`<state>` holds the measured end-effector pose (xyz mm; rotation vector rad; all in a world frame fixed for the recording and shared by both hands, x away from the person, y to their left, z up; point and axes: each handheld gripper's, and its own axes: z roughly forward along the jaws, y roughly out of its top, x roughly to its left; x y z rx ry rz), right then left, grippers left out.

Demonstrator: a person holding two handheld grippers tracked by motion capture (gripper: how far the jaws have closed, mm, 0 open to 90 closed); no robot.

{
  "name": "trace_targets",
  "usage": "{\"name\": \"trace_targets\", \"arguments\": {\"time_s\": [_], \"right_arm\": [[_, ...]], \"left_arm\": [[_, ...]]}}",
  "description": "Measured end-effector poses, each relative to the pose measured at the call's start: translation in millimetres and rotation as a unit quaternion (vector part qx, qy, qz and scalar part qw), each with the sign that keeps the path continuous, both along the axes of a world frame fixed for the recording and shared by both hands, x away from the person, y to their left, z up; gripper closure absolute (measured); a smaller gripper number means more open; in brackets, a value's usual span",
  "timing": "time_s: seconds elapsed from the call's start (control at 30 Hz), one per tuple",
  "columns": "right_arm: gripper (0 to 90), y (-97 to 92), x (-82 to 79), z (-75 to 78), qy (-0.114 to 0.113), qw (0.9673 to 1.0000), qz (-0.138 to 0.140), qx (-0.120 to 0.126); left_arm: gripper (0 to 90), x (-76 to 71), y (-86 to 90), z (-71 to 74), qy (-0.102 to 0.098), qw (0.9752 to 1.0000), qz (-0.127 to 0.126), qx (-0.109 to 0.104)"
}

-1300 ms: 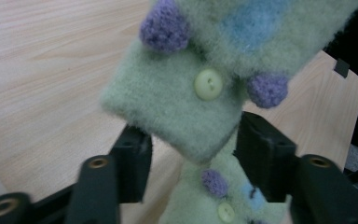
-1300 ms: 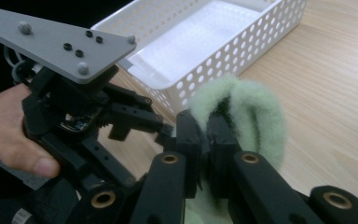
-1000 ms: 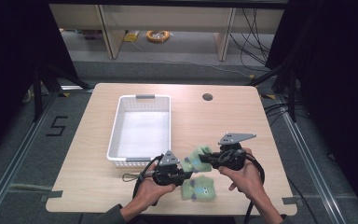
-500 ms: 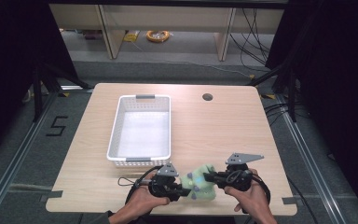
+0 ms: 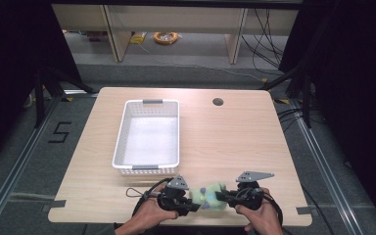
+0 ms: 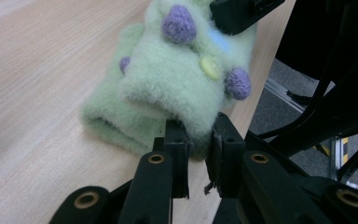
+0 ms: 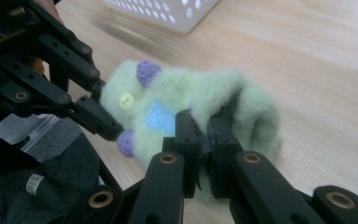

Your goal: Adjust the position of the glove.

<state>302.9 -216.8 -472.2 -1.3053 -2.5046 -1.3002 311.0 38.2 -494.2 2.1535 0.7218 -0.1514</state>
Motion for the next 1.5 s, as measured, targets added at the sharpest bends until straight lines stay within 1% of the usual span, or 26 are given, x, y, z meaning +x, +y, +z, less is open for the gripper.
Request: {"name": "trace_targets", "arguments": {"time_s": [0.07, 0.13, 0.17, 0.23, 0.33, 0.5, 0.57, 0.6, 0.63, 0.67, 0.73, 0.77, 0.8, 0.9, 0.93, 1.0, 1.07, 1.13, 1.17, 1.2, 1.23, 1.3, 1.33, 1.37, 1.43, 1.5], "right_arm": [[84.9, -1.1, 1.7, -4.1, -0.008, 0.9999, -0.001, -0.009], [84.1, 0.8, 0.9, -7.2, 0.007, 0.9999, -0.005, -0.008], [83.8, 2.0, 1.2, -9.3, 0.013, 0.9999, -0.003, 0.000], [82.0, 1.0, 2.4, -10.5, 0.004, 0.9999, -0.004, -0.014], [78.3, 2.0, 3.3, -12.3, 0.004, 0.9999, -0.005, -0.015], [70.2, 1.6, 4.9, -12.7, 0.005, 0.9998, -0.009, -0.018], [63.6, 2.0, 4.7, -10.8, 0.006, 0.9999, -0.004, -0.012], [57.1, 1.1, 3.8, -6.5, 0.001, 0.9996, -0.017, -0.020], [53.3, 1.9, 3.3, -4.8, 0.010, 0.9998, -0.017, -0.004], [53.3, 1.9, 3.3, -4.8, 0.010, 0.9998, -0.017, -0.004], [49.5, 0.9, 2.5, 0.3, 0.007, 0.9998, -0.020, -0.003], [47.3, -1.4, 4.4, 1.4, -0.012, 0.9998, -0.015, -0.001], [46.3, -1.6, 2.2, 5.2, -0.003, 0.9997, -0.026, 0.002], [42.5, -7.4, 5.3, 9.4, -0.023, 0.9995, -0.024, -0.001], [41.7, -8.4, 4.5, 11.6, -0.015, 0.9991, -0.038, 0.003], [39.9, -13.4, 9.7, 10.1, -0.024, 0.9992, -0.030, -0.002], [38.5, -15.7, 9.3, 10.3, -0.011, 0.9988, -0.047, -0.008], [37.8, -18.1, 12.0, 6.1, -0.015, 0.9991, -0.039, -0.006], [37.4, -18.5, 11.9, 5.4, -0.010, 0.9992, -0.039, -0.005], [37.0, -16.7, 10.9, 4.0, 0.002, 0.9988, -0.048, 0.007], [36.8, -18.4, 13.6, 1.7, -0.009, 0.9993, -0.035, 0.006], [36.5, -18.9, 12.8, 3.3, -0.002, 0.9989, -0.046, -0.003], [36.1, -19.0, 13.2, 3.6, -0.001, 0.9990, -0.045, -0.001], [35.7, -20.5, 15.3, 3.3, -0.010, 0.9991, -0.042, -0.007], [35.7, -21.8, 17.1, 5.2, -0.010, 0.9991, -0.041, -0.008], [35.7, -22.7, 21.6, 6.8, -0.012, 0.9989, -0.045, -0.008]], "left_arm": [[78.5, 1.7, 1.0, -2.3, 0.009, 1.0000, 0.003, 0.000], [78.4, 4.9, 3.5, -5.1, 0.023, 0.9997, 0.010, -0.003], [78.4, 6.1, 4.5, -5.7, 0.025, 0.9996, 0.014, -0.003], [78.4, 7.9, 6.5, -6.5, 0.024, 0.9995, 0.019, -0.005], [77.7, 8.4, 7.2, -7.8, 0.027, 0.9995, 0.016, -0.002], [64.1, 8.0, 8.8, -8.9, 0.041, 0.9987, 0.029, 0.001], [59.0, 6.8, 10.8, -4.5, 0.040, 0.9989, 0.025, 0.003], [50.6, 7.7, 15.6, 1.7, 0.030, 0.9988, 0.038, 0.005], [50.6, 7.7, 15.6, 1.7, 0.030, 0.9988, 0.038, 0.005], [50.6, 9.0, 18.5, 4.5, 0.022, 0.9989, 0.041, 0.005], [49.7, 12.6, 23.8, 8.8, 0.021, 0.9983, 0.055, -0.004], [47.9, 14.3, 25.5, 9.6, 0.022, 0.9977, 0.064, -0.009], [45.3, 16.2, 27.0, 9.6, 0.023, 0.9972, 0.071, -0.010], [39.1, 18.6, 27.1, 6.8, 0.031, 0.9942, 0.103, -0.012], [37.4, 19.2, 27.1, 5.9, 0.031, 0.9943, 0.101, -0.012], [36.5, 19.3, 24.7, 4.2, 0.034, 0.9935, 0.108, -0.014], [35.0, 19.4, 22.6, 5.0, 0.032, 0.9942, 0.102, -0.013], [34.0, 18.6, 19.9, 6.1, 0.030, 0.9937, 0.107, -0.017], [33.3, 19.1, 20.0, 7.6, 0.030, 0.9938, 0.107, -0.008], [32.9, 20.0, 18.8, 7.1, 0.034, 0.9931, 0.110, -0.019], [32.4, 20.3, 18.1, 7.3, 0.031, 0.9924, 0.117, -0.019], [32.1, 22.0, 17.2, 7.4, 0.032, 0.9915, 0.124, -0.026], [32.0, 22.2, 16.7, 8.2, 0.033, 0.9909, 0.129, -0.020], [31.8, 23.9, 15.4, 7.1, 0.042, 0.9902, 0.130, -0.031], [31.2, 25.8, 13.4, 6.4, 0.044, 0.9885, 0.141, -0.035], [30.2, 28.2, 11.5, 5.3, 0.049, 0.9883, 0.140, -0.035]]}}
